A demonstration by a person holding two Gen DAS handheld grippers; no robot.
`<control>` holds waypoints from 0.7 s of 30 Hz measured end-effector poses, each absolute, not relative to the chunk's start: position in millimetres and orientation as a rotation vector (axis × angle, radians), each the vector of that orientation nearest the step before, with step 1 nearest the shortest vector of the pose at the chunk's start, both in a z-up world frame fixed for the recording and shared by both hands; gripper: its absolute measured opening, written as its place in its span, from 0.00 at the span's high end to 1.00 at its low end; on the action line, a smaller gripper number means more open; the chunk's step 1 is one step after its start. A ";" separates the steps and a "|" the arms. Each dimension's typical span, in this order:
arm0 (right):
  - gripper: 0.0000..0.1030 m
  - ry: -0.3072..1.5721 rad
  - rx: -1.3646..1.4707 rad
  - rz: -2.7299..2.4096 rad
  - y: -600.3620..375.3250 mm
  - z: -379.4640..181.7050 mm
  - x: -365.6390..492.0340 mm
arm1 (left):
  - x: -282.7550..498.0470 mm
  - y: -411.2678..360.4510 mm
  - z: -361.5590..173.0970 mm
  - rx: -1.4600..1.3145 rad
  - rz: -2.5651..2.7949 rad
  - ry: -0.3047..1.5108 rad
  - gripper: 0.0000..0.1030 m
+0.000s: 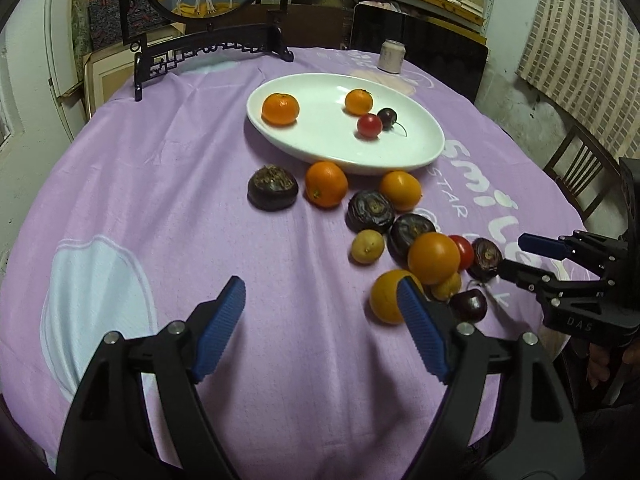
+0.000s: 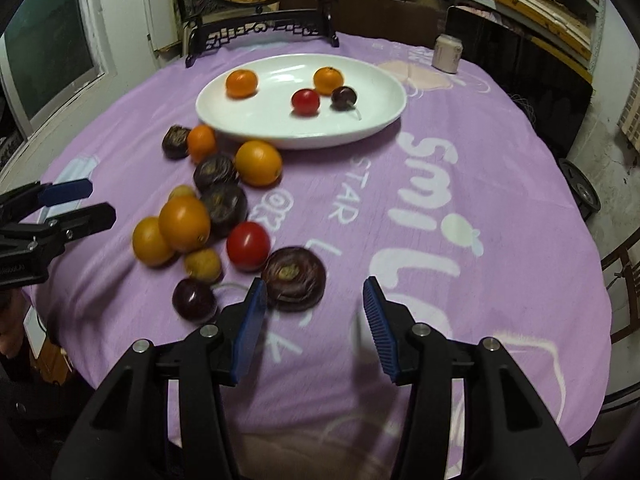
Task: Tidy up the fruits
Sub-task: 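Grasp a dark brown round fruit with the right gripper while the left gripper grasps an orange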
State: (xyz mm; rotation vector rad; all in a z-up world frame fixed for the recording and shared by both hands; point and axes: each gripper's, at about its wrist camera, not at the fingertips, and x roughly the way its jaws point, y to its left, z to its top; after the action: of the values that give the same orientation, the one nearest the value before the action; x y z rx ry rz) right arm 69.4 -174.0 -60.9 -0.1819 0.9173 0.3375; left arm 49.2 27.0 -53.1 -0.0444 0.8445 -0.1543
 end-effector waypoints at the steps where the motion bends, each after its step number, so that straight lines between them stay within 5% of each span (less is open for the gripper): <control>1: 0.51 0.923 -0.184 0.337 -173.4 -62.4 68.4 | 48.9 27.2 -53.5 -0.045 -0.154 0.846 0.21; 8: 0.51 0.957 -0.175 0.376 -162.1 -82.8 80.8 | 49.2 21.0 -63.2 -0.043 -0.189 0.879 0.21; 10: 0.61 0.923 -0.197 0.370 -154.1 -82.3 83.3 | 51.0 16.5 -67.9 -0.035 -0.196 0.898 0.21; 21: 0.61 0.924 -0.135 0.286 -185.1 -70.7 78.3 | 59.2 -8.6 -78.6 -0.012 -0.272 0.919 0.24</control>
State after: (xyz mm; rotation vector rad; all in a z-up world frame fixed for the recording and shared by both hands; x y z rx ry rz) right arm 78.3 -185.1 -70.7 -0.1355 0.9239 0.2856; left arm 59.2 -8.6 -78.6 -0.0122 0.9186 -0.2717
